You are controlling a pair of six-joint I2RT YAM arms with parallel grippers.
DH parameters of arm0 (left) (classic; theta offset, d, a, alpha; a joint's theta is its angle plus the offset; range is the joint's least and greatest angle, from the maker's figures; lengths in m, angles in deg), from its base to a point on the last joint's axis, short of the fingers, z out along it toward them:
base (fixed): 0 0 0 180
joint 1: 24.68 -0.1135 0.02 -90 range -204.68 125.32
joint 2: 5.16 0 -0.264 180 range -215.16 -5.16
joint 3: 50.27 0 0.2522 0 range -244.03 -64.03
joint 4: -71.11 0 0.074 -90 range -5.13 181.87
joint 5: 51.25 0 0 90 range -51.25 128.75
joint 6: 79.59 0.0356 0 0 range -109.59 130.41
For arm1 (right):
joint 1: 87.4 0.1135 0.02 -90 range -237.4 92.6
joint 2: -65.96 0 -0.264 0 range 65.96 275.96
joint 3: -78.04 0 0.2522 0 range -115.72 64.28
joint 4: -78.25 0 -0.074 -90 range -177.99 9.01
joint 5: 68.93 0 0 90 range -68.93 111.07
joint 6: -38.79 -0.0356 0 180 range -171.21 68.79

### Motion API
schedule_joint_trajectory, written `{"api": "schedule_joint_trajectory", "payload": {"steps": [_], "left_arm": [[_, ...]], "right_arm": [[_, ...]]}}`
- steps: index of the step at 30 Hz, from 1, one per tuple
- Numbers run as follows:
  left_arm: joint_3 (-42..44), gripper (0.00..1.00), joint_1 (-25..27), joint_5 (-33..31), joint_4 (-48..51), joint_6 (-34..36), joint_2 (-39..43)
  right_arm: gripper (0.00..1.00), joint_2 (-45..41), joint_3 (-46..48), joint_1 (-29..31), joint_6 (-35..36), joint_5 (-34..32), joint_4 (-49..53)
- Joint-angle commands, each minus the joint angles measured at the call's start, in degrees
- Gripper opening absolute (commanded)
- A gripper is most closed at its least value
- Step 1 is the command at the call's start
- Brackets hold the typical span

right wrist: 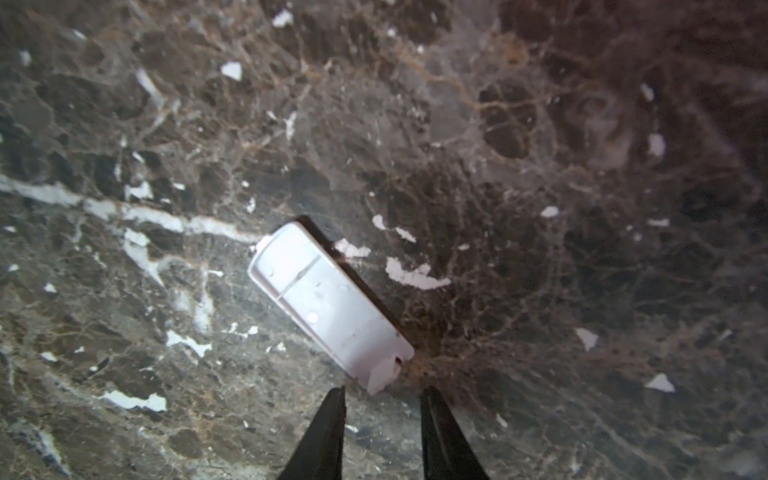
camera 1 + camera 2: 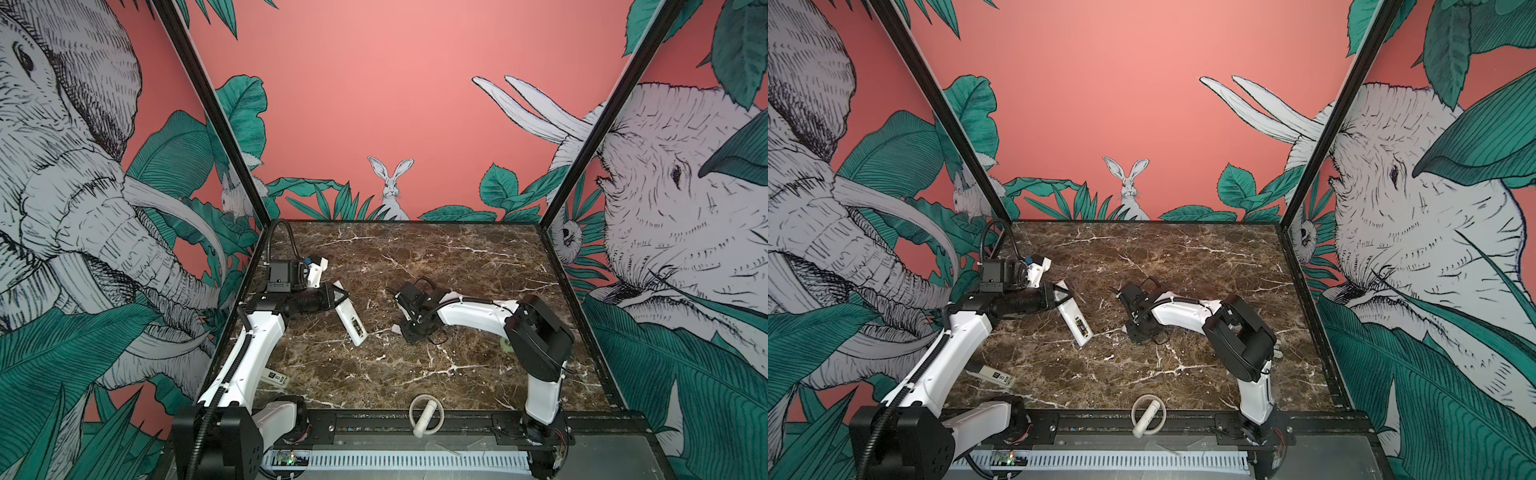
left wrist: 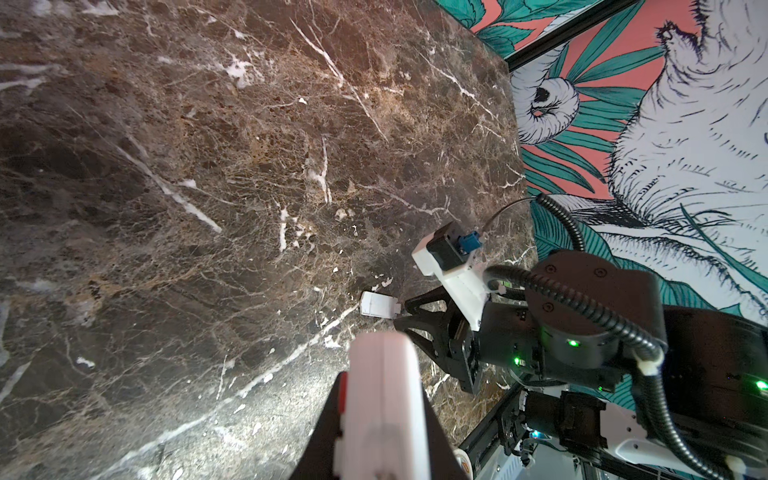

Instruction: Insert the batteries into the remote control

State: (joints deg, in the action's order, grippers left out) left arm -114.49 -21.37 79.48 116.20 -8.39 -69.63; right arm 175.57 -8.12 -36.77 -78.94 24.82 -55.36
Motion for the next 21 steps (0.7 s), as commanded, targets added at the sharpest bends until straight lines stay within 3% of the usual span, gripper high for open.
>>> {"api": "schedule_joint_trajectory", "payload": {"steps": [1,21], "left_arm": [[0.96,0.00,-0.24,2.01,-1.54,0.35,1.24],[4.55,0.00,1.40,4.38,-5.67,-1.91,-7.17]], "right_arm": [[0.27,1.48,-1.78,0.34,0.12,-2.55,3.01],[0.06,2.65,-5.38,-0.28,3.28,-5.93,5.17]]}}
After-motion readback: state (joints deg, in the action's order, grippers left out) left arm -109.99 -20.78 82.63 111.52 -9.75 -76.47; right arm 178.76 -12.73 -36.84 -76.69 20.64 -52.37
